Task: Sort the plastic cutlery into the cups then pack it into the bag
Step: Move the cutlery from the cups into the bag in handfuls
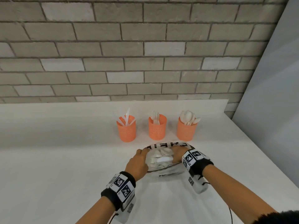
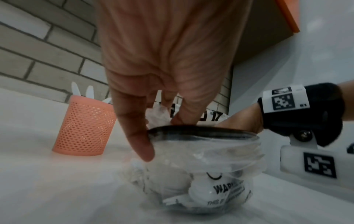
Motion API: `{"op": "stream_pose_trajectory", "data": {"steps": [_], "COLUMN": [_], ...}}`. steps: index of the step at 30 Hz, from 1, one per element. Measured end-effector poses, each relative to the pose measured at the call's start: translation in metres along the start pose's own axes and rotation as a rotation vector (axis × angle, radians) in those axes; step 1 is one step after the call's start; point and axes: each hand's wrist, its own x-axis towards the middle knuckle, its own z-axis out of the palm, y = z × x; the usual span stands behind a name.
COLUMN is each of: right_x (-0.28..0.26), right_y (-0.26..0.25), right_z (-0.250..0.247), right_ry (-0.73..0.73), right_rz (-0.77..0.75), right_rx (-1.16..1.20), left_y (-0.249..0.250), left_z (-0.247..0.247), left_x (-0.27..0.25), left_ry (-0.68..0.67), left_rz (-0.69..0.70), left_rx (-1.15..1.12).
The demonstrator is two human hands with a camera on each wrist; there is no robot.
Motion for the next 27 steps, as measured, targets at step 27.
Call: {"op": "stream_pose_trajectory", "data": {"steps": [27], "right_x": [0.005], "right_y": [0.001], "right_z": [0.012], "right_ry": [0.002], "right_rz": [-0.205], "right_rx": [0.289], "left_y": [0.007], "left_z": [-0.008], "left_x": [0.003], "left_ry": [0.105], "left_rz": [0.032], "left_rx": [-0.207]}}
